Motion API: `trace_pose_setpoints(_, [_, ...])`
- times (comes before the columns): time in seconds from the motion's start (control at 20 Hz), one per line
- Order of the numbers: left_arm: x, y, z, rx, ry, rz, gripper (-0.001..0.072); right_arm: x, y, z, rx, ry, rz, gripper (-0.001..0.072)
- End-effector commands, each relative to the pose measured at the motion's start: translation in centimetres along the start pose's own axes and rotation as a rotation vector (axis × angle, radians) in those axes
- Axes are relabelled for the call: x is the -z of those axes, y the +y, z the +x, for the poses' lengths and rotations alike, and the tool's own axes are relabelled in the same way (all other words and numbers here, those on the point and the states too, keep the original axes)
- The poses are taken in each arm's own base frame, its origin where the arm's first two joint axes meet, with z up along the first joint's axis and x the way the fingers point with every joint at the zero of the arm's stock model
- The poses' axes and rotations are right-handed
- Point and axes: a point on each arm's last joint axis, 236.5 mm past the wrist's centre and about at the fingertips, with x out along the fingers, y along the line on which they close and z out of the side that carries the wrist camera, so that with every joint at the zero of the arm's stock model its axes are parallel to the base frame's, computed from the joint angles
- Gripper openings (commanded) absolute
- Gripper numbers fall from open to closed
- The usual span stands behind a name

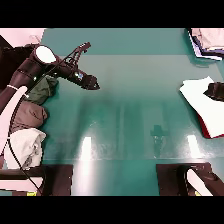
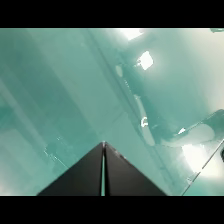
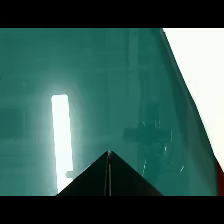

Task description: Fold the shirts.

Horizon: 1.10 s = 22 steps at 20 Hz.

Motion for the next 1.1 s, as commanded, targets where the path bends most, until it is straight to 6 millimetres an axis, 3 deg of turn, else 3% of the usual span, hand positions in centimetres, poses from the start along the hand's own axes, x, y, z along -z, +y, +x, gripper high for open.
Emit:
trace_pose_setpoints(0.0, [0.0,0.0,0.0,0.0,0.0,0.0,0.0026,0.2,0.0,0.0,-0.001,0.009,0.0,0.002])
trace_pose_setpoints(0.1, [-0.5,0.0,0.0,0.002,-0.022,-0.003,0.0026,0.5,0.1,0.0,-0.001,0.019,-0.001,0.002])
trace_pose_setpoints(0.2, [-1.9,1.3,-1.0,-0.052,-0.07,0.014,0.0025,0.7,0.1,0.0,-0.001,0.028,-0.001,0.002])
trace_pose_setpoints(0.3, [-2.7,4.7,-5.1,-0.197,-0.068,0.005,0.0025,0.6,0.1,0.0,-0.001,0.026,-0.001,0.002])
trace_pose_setpoints(0.45, [-3.2,12.4,-13.8,-0.553,-0.115,0.013,0.0049,0.6,0.0,0.0,-0.001,0.026,-0.001,0.0019])
trace_pose_setpoints(0.55, [-2.0,16.8,-17.1,-0.7,-0.104,-0.039,0.0604,0.5,0.1,0.0,-0.002,0.021,0.0,0.002])
trace_pose_setpoints(0.6, [-1.4,18.7,-18.1,-0.743,-0.11,-0.085,0.0656,0.6,0.1,0.0,-0.002,0.023,0.0,0.002])
trace_pose_setpoints(0.75, [0.6,24.6,-18.6,-0.803,-0.128,-0.207,0.0657,0.5,0.1,0.0,-0.002,0.022,0.0,0.002])
trace_pose_setpoints(0.9, [3.9,29.9,-16.7,-0.818,-0.089,-0.295,0.0657,0.6,0.1,0.0,-0.002,0.023,0.0,0.0019])
trace_pose_setpoints(1.05, [5.7,33.4,-14.7,-0.819,-0.057,-0.339,0.0656,0.6,0.1,0.0,-0.002,0.023,0.0,0.0019])
